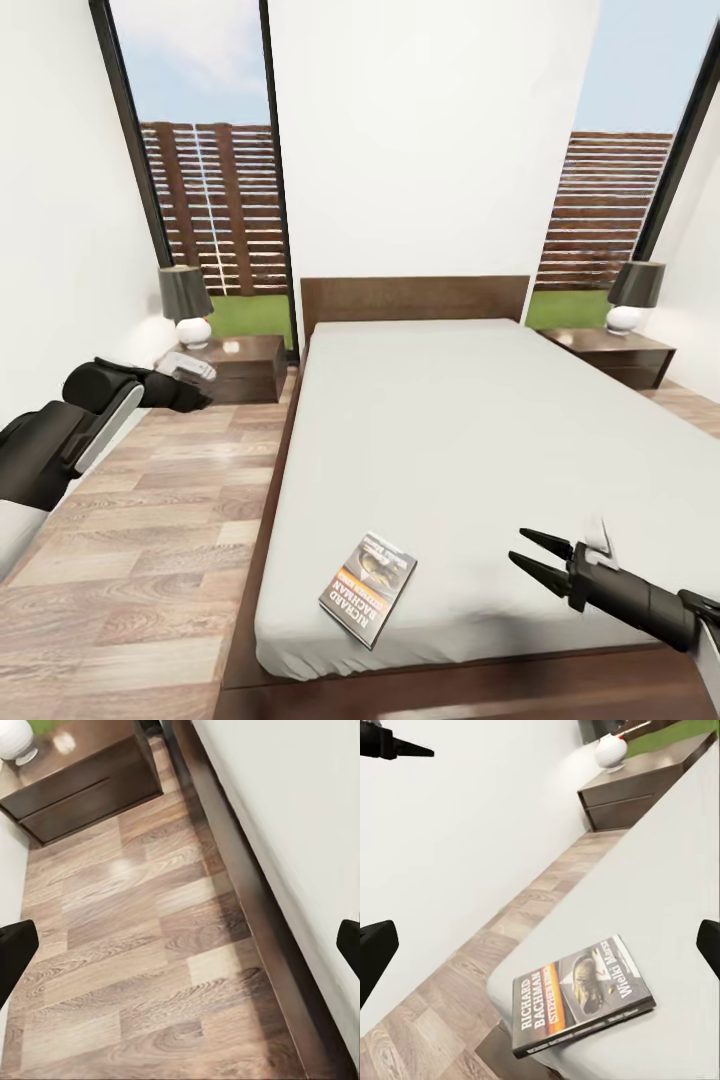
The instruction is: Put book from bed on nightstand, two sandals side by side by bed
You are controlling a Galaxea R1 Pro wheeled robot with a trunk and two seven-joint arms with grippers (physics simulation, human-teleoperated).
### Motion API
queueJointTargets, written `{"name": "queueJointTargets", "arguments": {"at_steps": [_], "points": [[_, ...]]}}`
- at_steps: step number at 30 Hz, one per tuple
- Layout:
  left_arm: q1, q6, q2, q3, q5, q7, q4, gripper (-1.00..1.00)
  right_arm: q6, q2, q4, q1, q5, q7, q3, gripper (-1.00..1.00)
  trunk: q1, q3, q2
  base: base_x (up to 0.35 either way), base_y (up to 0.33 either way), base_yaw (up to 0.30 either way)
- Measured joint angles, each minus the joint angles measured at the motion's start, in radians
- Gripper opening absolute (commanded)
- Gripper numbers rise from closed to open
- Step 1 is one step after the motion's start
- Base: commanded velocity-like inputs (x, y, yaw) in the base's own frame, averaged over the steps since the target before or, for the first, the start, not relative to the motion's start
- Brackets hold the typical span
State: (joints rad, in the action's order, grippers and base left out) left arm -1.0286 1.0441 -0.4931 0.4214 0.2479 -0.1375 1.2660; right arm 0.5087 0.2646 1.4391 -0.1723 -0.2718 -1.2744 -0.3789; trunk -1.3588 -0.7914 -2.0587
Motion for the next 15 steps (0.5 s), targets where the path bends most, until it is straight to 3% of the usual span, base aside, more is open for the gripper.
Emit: {"name": "queueJointTargets", "arguments": {"at_steps": [5,7,11,15], "points": [[0.027,0.0,0.0,0.0,0.001,0.0,-0.069,1.0,0.034,0.003,-0.001,-0.02,0.001,0.036,0.001,1.0,0.019,0.016,0.035,0.0,0.0,0.0],[0.05,0.0,0.0,0.0,0.002,-0.001,-0.126,1.0,0.089,0.005,-0.002,-0.039,0.002,0.05,0.0,1.0,0.027,0.022,0.049,0.0,0.0,0.0],[0.068,0.0,-0.001,0.0,0.002,-0.001,-0.179,1.0,0.128,0.007,-0.002,-0.049,0.003,0.058,-0.002,1.0,0.042,0.034,0.077,0.0,0.0,0.0],[0.096,-0.012,-0.003,-0.001,0.002,-0.002,-0.246,1.0,0.159,0.018,-0.009,-0.057,0.003,0.064,-0.025,1.0,0.058,0.047,0.105,0.0,0.0,0.0]]}}
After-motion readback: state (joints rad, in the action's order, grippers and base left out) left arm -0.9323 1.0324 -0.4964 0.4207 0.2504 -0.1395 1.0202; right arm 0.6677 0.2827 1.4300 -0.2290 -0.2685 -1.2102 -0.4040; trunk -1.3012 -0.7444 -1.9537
